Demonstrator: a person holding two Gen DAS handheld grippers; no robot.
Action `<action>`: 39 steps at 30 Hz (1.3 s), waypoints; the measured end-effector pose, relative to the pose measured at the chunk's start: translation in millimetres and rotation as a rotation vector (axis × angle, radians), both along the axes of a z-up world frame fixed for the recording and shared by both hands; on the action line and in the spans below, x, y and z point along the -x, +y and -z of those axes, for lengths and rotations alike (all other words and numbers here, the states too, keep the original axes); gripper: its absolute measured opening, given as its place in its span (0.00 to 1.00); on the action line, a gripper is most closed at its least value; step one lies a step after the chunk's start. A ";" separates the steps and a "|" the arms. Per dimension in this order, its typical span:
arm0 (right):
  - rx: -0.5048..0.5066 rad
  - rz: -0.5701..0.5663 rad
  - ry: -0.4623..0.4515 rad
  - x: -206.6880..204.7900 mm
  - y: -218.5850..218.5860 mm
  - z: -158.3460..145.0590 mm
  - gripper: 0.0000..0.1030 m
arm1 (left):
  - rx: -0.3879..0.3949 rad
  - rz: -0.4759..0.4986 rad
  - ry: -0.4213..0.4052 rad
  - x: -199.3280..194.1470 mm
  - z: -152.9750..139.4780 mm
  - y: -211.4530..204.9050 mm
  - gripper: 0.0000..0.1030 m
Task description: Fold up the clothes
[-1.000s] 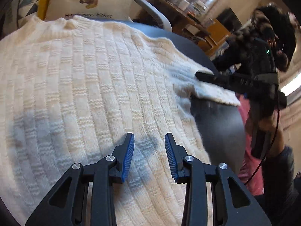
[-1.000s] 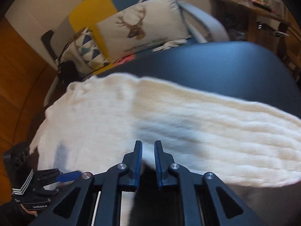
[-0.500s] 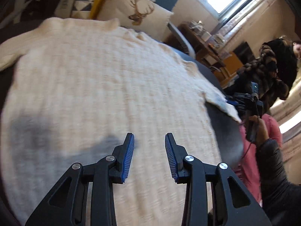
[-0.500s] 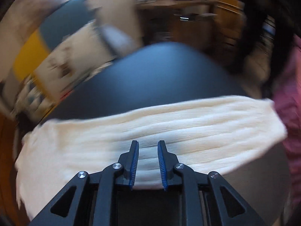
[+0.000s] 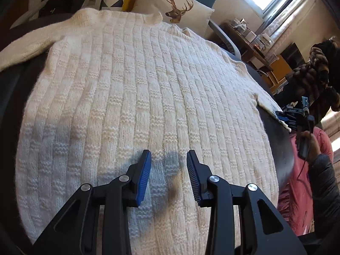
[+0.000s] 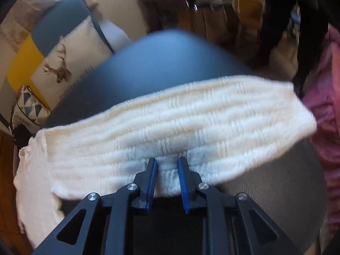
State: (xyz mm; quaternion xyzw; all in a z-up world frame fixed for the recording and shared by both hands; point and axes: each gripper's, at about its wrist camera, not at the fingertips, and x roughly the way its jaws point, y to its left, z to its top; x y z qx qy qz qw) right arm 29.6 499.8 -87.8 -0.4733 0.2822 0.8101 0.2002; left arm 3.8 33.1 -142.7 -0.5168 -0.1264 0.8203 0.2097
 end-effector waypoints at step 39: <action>0.238 -0.444 -0.006 -128.2 -134.5 49.8 0.08 | -0.082 -0.252 0.121 -85.3 -29.2 -136.4 0.38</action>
